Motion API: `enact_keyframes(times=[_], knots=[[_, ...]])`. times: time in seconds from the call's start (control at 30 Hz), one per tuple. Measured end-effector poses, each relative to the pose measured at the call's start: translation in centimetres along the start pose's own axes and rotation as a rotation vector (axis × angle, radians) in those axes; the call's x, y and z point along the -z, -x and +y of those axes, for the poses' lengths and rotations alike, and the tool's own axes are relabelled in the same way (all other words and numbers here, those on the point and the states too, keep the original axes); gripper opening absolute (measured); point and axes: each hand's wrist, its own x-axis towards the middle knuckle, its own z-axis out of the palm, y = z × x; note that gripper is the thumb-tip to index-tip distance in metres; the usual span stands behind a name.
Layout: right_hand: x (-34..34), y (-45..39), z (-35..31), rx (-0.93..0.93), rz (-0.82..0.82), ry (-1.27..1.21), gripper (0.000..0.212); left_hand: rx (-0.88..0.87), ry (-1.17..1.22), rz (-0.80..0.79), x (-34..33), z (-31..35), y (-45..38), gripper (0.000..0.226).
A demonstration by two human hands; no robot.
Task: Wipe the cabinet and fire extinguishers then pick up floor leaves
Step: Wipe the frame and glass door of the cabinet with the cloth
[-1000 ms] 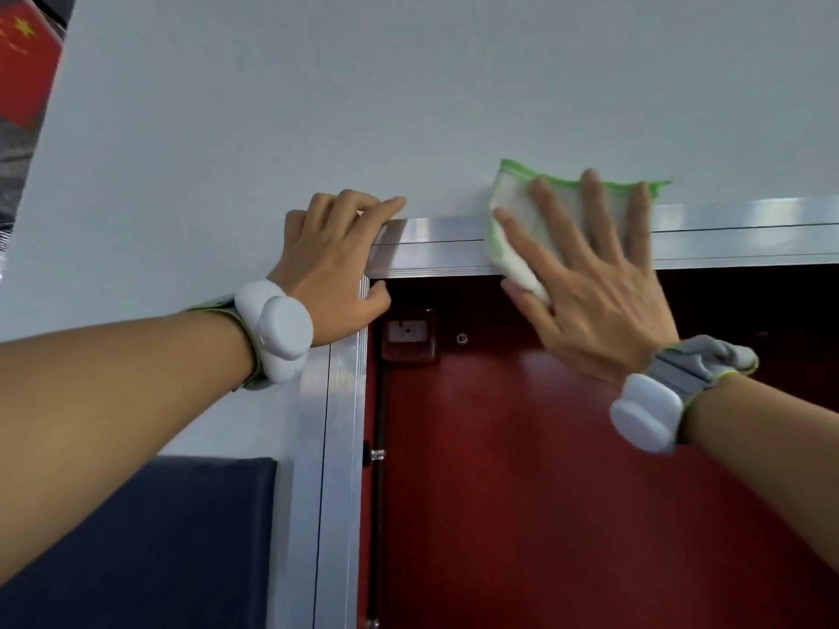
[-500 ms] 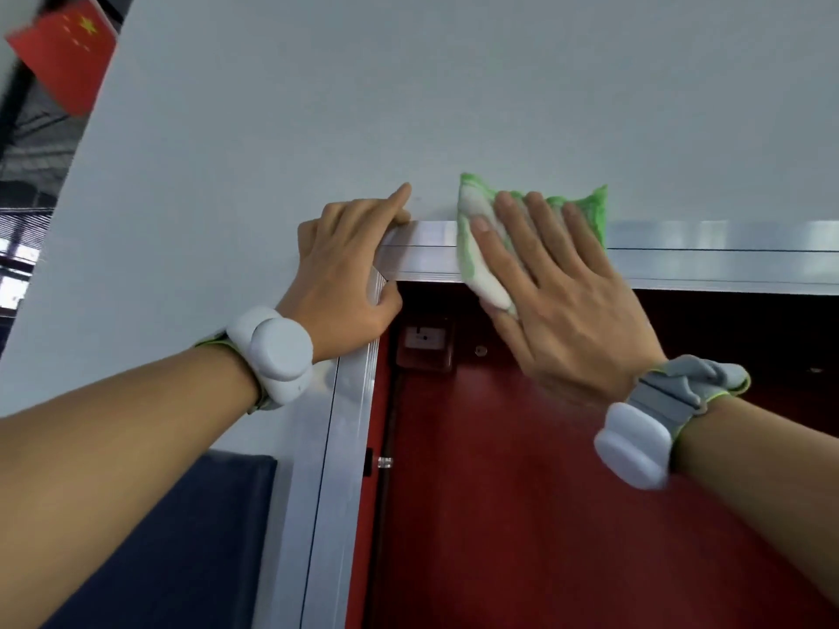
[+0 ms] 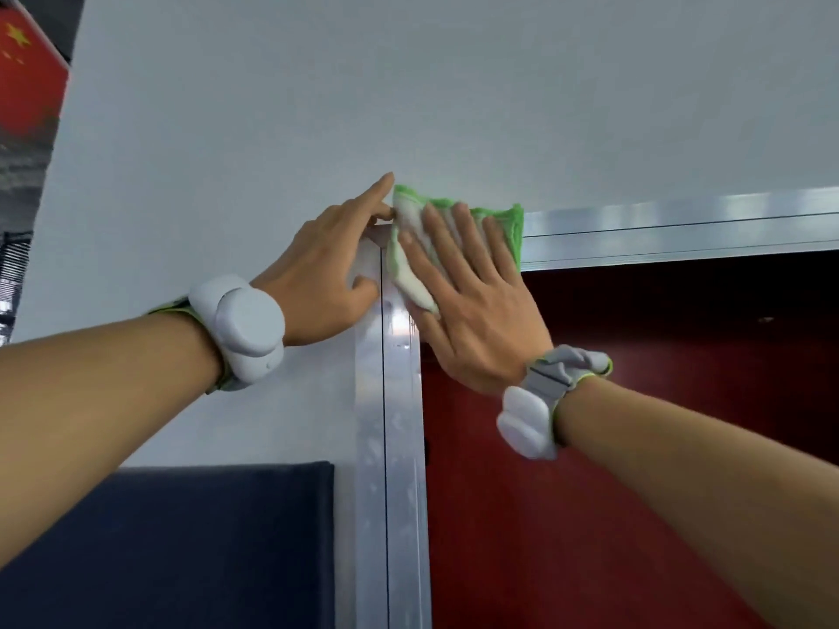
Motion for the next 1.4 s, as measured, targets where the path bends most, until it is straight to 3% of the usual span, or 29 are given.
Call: enact_keyframes(times=[0.07,0.13,0.27,0.33,0.43,0.53,0.63,0.73,0.83,0.9,1.03,1.2,1.4], knots=[[1.4,0.0,3.6,0.315,-0.128,0.095,0.061,-0.016,0.056,-0.034,0.5,-0.4,0.2,0.091],[2.2,-1.5,5.6,0.427,-0.195,0.146,0.061,-0.019,0.115,-0.013,1.0,-0.8,0.2,0.090],[1.4,-5.5,1.0,-0.020,-0.134,0.005,0.068,0.010,0.142,0.073,1.5,-0.9,-0.2,0.089],[0.5,-5.3,-2.1,-0.084,-0.094,-0.008,0.067,0.016,0.114,0.094,1.4,-1.2,-0.2,0.088],[0.1,-0.9,-3.8,0.097,-0.090,-0.069,0.060,0.020,0.078,0.043,1.2,-1.3,0.2,0.088],[1.1,3.0,-3.7,0.405,-0.204,-0.148,0.060,-0.021,-0.020,-0.062,1.5,-1.3,1.1,0.093],[1.6,0.4,-0.7,0.603,-0.269,-0.034,0.058,-0.012,-0.047,-0.082,2.2,-1.5,1.3,0.093],[1.3,-4.1,0.3,0.361,-0.170,0.007,0.057,0.004,-0.033,-0.018,2.4,-2.0,1.0,0.092],[0.3,-4.0,-2.7,0.076,-0.083,-0.085,0.058,-0.066,-0.057,0.077,1.9,-2.0,1.2,0.083],[-0.2,-0.1,-5.3,0.090,-0.066,-0.175,0.055,-0.138,-0.090,0.084,1.0,-1.7,2.0,0.078],[0.4,7.9,-7.1,0.367,-0.171,-0.303,0.059,-0.264,-0.131,-0.058,-0.5,-1.4,4.0,0.081],[1.0,3.6,-2.8,0.689,-0.258,-0.187,0.053,-0.273,-0.138,-0.124,-0.6,-1.5,5.0,0.082],[0.8,1.3,-4.8,0.228,-0.126,-0.219,0.052,-0.186,-0.071,-0.116,-0.5,-1.0,5.7,0.081]])
